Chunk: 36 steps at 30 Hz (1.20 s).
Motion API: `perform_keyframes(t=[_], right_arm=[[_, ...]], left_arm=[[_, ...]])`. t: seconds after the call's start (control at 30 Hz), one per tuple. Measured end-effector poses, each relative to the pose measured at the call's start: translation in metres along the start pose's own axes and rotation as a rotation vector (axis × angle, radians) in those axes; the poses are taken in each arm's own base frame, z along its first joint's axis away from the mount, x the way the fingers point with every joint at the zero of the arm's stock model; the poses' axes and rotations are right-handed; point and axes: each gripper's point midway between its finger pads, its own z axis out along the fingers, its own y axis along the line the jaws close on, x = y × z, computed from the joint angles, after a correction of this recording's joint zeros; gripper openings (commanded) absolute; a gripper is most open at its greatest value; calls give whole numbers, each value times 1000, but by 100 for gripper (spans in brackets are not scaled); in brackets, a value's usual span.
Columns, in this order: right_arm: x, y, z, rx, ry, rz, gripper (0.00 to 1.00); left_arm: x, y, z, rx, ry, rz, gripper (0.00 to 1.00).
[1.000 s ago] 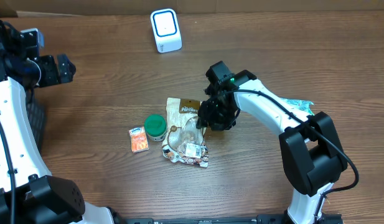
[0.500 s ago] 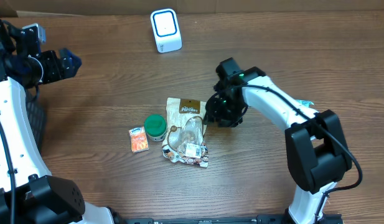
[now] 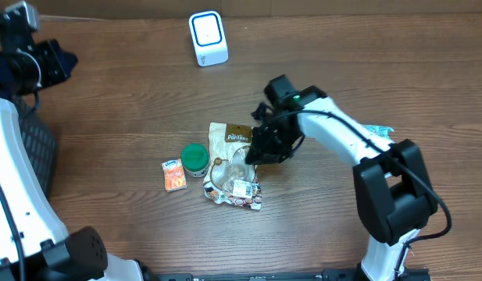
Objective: Scan the item barcode
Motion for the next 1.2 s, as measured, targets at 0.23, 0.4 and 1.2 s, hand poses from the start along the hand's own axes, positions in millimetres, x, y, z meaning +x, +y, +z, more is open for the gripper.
perform_keyframes(t=[0.23,0.4,1.2], right_arm=[[8,42,33,28,-31,20,18],[21,51,53,108,-52,76,21],[32,-9,44,291,-35,159,27]], left_arm=[[-3,-20,-14,23,-15,8,4],[2,-19,-14,22,4,0,4],[12,-19,-14,20,45,-16,4]])
